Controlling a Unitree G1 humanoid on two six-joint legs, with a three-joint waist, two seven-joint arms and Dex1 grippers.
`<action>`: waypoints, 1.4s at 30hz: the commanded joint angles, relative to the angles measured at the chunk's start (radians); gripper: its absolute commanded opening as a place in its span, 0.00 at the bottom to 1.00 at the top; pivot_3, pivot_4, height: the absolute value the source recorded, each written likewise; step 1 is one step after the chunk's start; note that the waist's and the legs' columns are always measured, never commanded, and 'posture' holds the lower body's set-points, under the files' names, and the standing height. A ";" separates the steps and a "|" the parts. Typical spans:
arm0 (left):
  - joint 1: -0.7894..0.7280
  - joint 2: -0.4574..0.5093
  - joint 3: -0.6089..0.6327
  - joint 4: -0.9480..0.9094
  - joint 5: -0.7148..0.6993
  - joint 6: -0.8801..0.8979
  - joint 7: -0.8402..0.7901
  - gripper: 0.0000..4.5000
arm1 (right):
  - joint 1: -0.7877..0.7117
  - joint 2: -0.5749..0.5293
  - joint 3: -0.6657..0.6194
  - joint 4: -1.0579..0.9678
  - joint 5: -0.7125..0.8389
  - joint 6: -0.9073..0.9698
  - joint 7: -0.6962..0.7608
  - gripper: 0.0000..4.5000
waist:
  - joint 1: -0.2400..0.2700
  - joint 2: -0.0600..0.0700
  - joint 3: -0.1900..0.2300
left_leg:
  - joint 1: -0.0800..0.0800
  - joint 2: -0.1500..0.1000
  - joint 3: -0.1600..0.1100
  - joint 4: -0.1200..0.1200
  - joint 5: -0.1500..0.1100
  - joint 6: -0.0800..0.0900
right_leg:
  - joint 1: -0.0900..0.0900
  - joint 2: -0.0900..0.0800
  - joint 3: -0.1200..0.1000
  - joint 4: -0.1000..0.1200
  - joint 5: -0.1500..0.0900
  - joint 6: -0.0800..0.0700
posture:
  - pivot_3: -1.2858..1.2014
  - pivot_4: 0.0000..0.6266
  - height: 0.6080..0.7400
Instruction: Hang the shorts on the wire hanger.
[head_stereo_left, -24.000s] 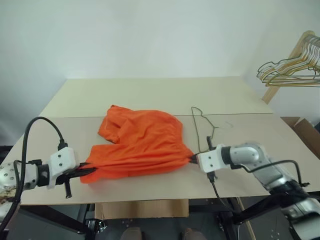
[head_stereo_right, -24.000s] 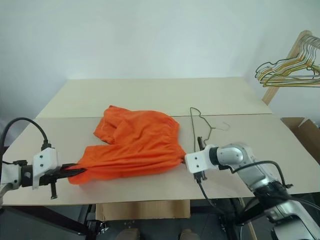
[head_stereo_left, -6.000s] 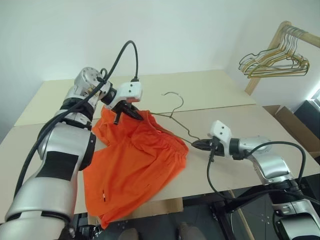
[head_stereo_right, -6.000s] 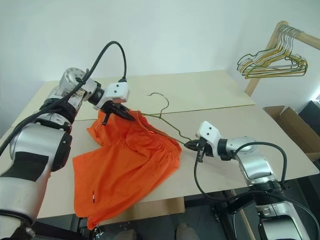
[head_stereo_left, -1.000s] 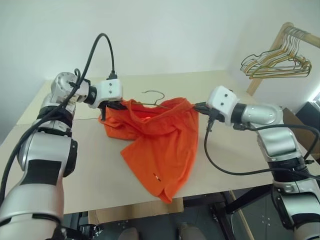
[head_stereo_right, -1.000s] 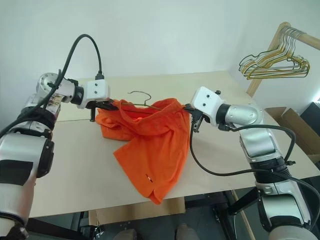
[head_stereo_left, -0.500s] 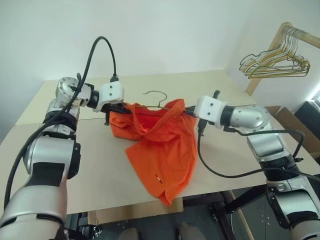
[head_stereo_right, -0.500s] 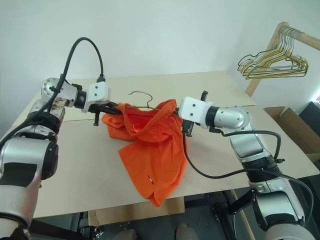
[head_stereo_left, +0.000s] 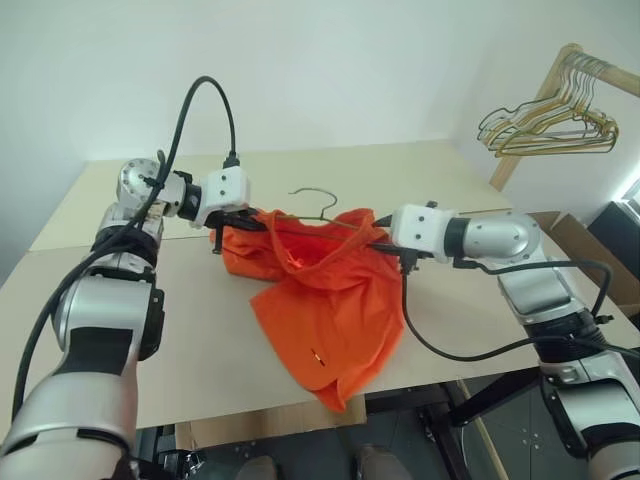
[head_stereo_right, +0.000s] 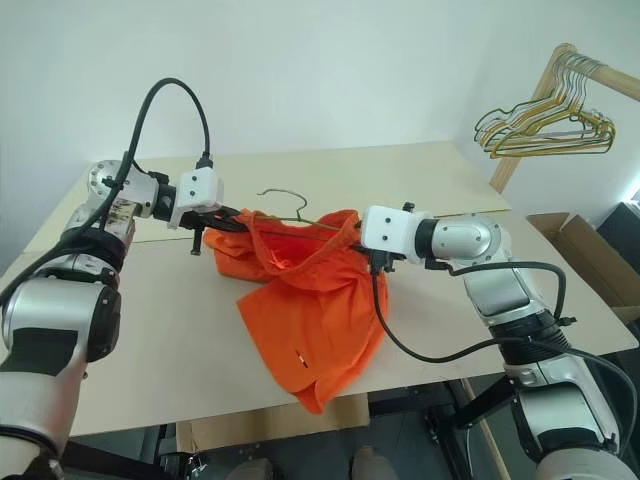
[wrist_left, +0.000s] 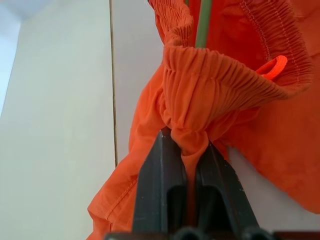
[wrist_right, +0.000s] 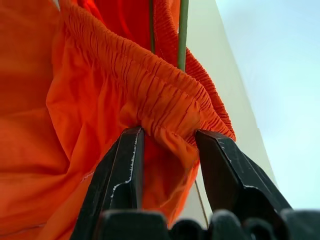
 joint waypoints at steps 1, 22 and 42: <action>-0.011 -0.006 0.028 -0.047 -0.041 -0.017 -0.021 0.00 | -0.023 0.009 -0.044 0.000 0.041 0.037 0.008 0.44 | 0.000 0.000 0.000 | 0.000 0.000 0.000 0.000 0.000 0.000 | 0.000 0.000 0.000 0.000 0.000 0.000 | 0.51 0.00 1.00; 0.003 -0.018 0.047 -0.053 -0.068 -0.026 -0.014 0.06 | -0.044 0.038 -0.043 -0.010 0.056 0.147 0.009 0.00 | 0.000 0.000 0.000 | 0.000 0.000 0.000 0.000 0.000 0.000 | 0.000 0.000 0.000 0.001 0.000 0.000 | 0.51 0.00 1.00; -0.091 0.071 0.219 -0.008 -0.230 0.317 -0.119 1.00 | -0.031 -0.196 -0.314 0.018 0.415 0.219 0.319 0.00 | -0.002 0.000 0.000 | 0.000 0.000 0.000 0.000 0.000 0.000 | 0.000 0.000 -0.001 0.000 0.000 0.000 | 0.50 0.00 1.00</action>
